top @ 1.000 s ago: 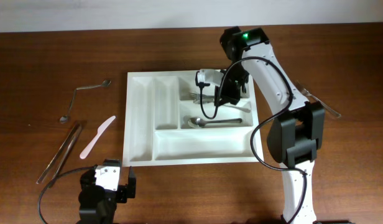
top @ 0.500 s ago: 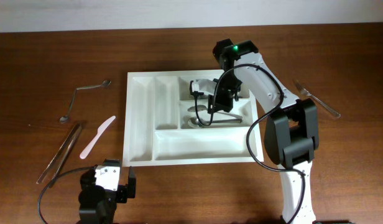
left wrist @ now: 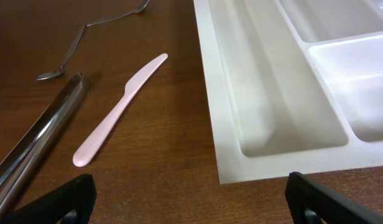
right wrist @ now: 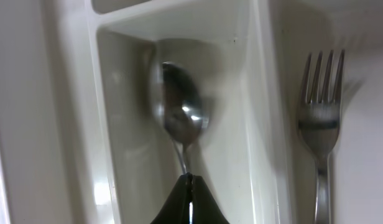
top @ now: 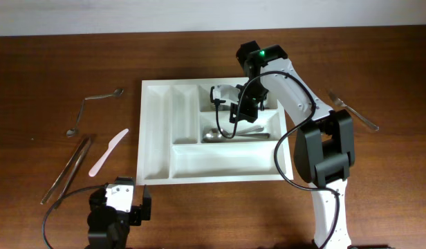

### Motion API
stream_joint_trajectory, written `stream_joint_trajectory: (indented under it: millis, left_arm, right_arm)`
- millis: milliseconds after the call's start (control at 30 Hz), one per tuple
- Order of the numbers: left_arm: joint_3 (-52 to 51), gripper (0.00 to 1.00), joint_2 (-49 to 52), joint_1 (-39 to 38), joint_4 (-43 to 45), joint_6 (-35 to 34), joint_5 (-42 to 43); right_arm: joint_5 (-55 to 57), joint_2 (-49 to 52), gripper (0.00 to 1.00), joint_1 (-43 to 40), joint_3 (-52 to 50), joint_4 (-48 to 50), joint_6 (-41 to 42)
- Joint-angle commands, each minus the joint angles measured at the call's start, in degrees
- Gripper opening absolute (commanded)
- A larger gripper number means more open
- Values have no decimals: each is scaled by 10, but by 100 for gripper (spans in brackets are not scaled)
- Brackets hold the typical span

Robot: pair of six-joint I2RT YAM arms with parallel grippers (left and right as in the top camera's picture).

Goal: Pack container
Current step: 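Open the right gripper and move it back over the silver fork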

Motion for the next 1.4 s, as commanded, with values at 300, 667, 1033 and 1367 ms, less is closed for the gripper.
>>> stream_joint_trajectory:
  millis: [300, 667, 1033, 1367]
  left_arm:
    - [-2, 99, -4, -2, -2, 7, -5]
    - [-2, 99, -4, -2, -2, 7, -5]
    - [-2, 99, -4, -2, -2, 7, -5]
    - [-2, 99, -4, -2, -2, 7, -5]
  right_arm:
    - [-6, -4, 17, -14, 31, 1, 83]
    - [111, -4, 27, -133, 185, -7, 282]
    - [55, -3, 99, -314, 150, 8, 304]
    - [33, -3, 98, -369, -7, 86, 296]
